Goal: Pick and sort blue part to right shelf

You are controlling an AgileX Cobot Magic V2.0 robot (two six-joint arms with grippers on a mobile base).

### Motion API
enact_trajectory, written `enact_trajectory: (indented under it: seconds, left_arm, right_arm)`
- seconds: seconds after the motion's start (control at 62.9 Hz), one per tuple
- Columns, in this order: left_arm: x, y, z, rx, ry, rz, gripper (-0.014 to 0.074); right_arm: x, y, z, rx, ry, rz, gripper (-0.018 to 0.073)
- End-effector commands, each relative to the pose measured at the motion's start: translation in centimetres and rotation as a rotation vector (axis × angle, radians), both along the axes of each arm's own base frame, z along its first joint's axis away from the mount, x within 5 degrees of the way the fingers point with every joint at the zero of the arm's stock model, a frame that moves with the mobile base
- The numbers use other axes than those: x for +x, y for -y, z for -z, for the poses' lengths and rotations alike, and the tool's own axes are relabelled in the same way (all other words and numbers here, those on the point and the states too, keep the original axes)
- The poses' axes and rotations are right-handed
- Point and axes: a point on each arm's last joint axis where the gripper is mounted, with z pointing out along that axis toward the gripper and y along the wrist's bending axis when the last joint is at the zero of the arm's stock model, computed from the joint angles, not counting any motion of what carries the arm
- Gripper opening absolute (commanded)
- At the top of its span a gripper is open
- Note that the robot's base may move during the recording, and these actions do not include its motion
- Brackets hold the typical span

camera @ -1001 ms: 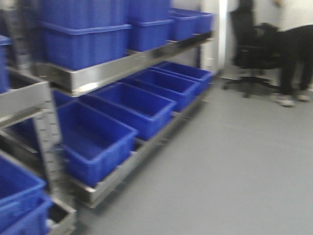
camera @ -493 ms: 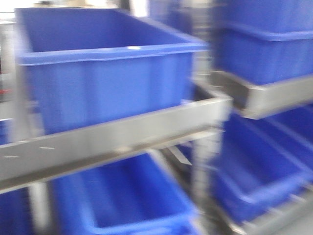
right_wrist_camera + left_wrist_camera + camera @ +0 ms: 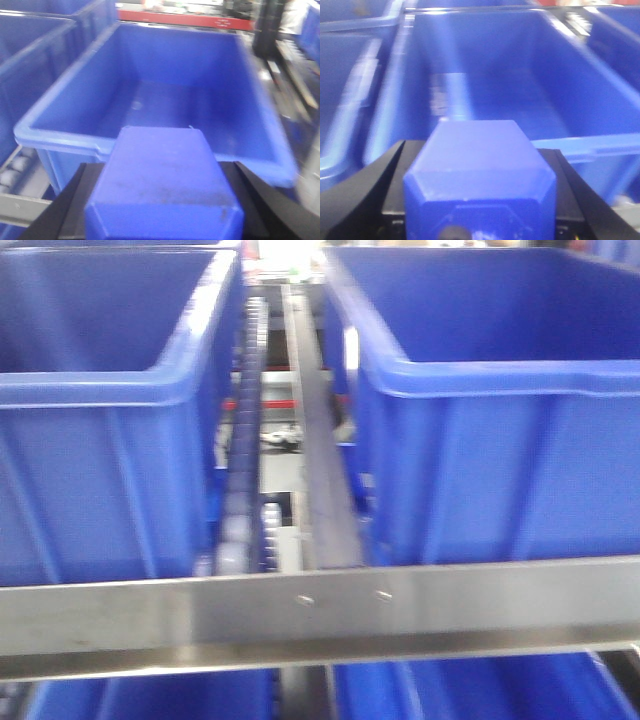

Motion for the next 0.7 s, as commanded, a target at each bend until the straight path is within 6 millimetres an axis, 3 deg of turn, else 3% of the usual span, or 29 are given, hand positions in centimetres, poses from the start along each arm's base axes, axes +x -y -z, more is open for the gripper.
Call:
enact_trajectory:
  seconds: [0.0,0.683]
  left_arm:
    - [-0.28,0.07,-1.61,-0.011,0.111,0.025,0.0314]
    - [-0.28,0.07,-1.61,-0.011,0.111,0.025,0.0314]
  right_arm:
    - [-0.75,0.16,-1.8,0.013,0.139,-0.012,0.0249]
    - [-0.75,0.16,-1.8,0.013,0.139,-0.012,0.0249]
